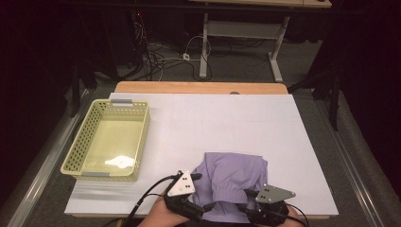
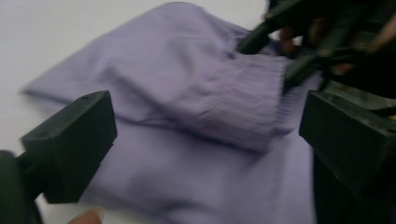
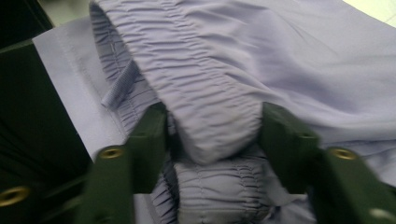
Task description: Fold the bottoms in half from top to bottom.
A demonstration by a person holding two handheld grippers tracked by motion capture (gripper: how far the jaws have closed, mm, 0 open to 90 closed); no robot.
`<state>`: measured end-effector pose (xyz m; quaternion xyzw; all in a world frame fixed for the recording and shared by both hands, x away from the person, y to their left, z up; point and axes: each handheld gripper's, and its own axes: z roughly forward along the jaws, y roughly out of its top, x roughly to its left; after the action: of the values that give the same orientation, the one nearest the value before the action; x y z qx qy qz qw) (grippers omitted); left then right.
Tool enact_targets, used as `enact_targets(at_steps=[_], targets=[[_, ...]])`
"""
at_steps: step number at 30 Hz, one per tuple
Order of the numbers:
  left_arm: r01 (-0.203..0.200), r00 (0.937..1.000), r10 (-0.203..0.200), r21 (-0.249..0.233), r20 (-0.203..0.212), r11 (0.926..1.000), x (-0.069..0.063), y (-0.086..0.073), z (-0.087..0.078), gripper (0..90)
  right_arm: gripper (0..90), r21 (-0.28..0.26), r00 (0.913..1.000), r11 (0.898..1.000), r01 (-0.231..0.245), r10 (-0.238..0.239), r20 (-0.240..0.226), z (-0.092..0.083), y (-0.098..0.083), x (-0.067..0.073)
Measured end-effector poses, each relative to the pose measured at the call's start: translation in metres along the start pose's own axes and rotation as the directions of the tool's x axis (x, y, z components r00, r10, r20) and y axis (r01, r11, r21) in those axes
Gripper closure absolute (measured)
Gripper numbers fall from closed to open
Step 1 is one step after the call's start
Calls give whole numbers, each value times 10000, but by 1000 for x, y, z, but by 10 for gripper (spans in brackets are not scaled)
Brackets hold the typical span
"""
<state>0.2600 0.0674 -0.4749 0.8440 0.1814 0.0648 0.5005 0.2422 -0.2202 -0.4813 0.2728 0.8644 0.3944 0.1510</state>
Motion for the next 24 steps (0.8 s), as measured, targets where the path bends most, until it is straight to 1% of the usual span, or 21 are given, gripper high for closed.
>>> enact_targets(at_steps=[2,4,7,9,13,16,18,21,22,24], targets=[[-164,9997,160,211,183,9996,-6,2,7,60,541,-60,10000,10000,-30,30,21,-1,-1,0],[-190,9994,180,323,295,9993,-10,2,11,87,553,-181,10000,9998,-8,8,-1,-3,-2,1],[-450,9985,436,424,336,9981,-14,2,14,138,566,-427,10000,9991,-37,39,44,-9,-2,2],[-572,9978,555,487,360,9972,-16,3,16,142,568,-595,9999,9982,15,-9,112,-15,-2,3],[-575,9978,560,434,352,9974,-17,6,18,147,572,-898,9992,9959,134,-98,395,-30,-3,6],[-627,9973,612,392,403,9973,-19,8,19,168,575,-1168,9985,9931,89,-25,545,-41,-5,8],[-765,9965,749,416,381,9962,-21,9,21,221,575,-1210,9980,9926,86,-10,631,-46,-7,10],[-876,9956,849,702,407,9937,-23,9,27,298,575,-1056,9977,9944,11,60,678,-46,-10,9],[-974,9950,954,838,280,9917,-24,8,29,332,575,-979,9979,9952,-12,76,649,-44,-12,9],[-1066,9943,1055,1102,156,9882,-25,8,31,412,575,-763,9980,9971,-82,129,618,-40,-16,8]])
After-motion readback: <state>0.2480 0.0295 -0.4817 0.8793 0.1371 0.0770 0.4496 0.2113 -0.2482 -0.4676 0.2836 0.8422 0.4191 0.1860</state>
